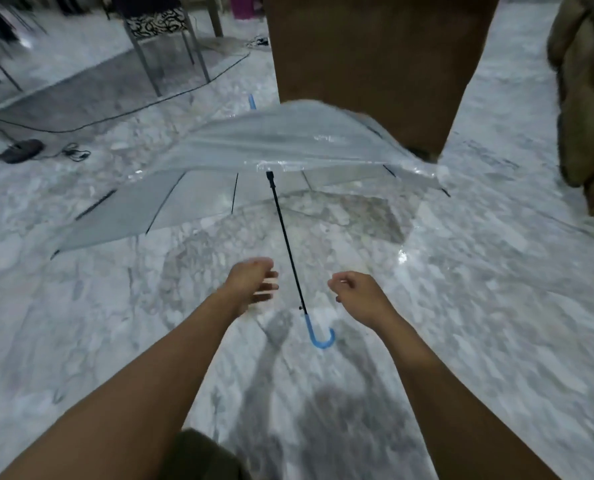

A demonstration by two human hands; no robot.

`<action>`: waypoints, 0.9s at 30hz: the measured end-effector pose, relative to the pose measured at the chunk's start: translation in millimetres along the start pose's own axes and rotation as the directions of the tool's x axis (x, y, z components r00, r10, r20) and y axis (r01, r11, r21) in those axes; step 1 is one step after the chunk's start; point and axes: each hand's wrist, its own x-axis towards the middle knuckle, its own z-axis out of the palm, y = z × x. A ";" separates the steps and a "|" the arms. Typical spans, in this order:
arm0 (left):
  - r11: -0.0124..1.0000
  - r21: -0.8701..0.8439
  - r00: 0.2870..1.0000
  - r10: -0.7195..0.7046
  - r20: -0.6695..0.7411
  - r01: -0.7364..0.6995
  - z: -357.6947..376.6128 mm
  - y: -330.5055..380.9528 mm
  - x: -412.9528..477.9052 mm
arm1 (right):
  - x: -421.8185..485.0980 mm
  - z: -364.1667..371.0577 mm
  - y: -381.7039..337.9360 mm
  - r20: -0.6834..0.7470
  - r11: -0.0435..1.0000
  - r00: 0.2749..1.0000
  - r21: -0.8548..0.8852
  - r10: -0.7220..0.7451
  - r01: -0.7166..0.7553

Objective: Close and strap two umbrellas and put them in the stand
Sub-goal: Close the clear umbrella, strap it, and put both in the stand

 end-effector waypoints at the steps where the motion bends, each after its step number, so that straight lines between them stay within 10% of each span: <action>1: 0.995 -0.101 1.000 0.010 -0.024 -0.012 2.5 -5.6 29.6 | 22.4 8.9 13.9 0.001 1.000 1.000 0.008 -0.021 0.021; 13: 0.977 -0.066 0.980 0.199 -0.027 -0.201 38.1 -34.6 241.8 | 183.8 63.4 58.4 -0.021 0.985 0.987 -0.072 -0.158 0.157; 27: 0.842 0.068 0.829 0.510 0.229 -0.536 46.0 21.8 195.9 | 174.2 52.3 20.0 -0.137 0.962 0.953 0.012 -0.270 0.274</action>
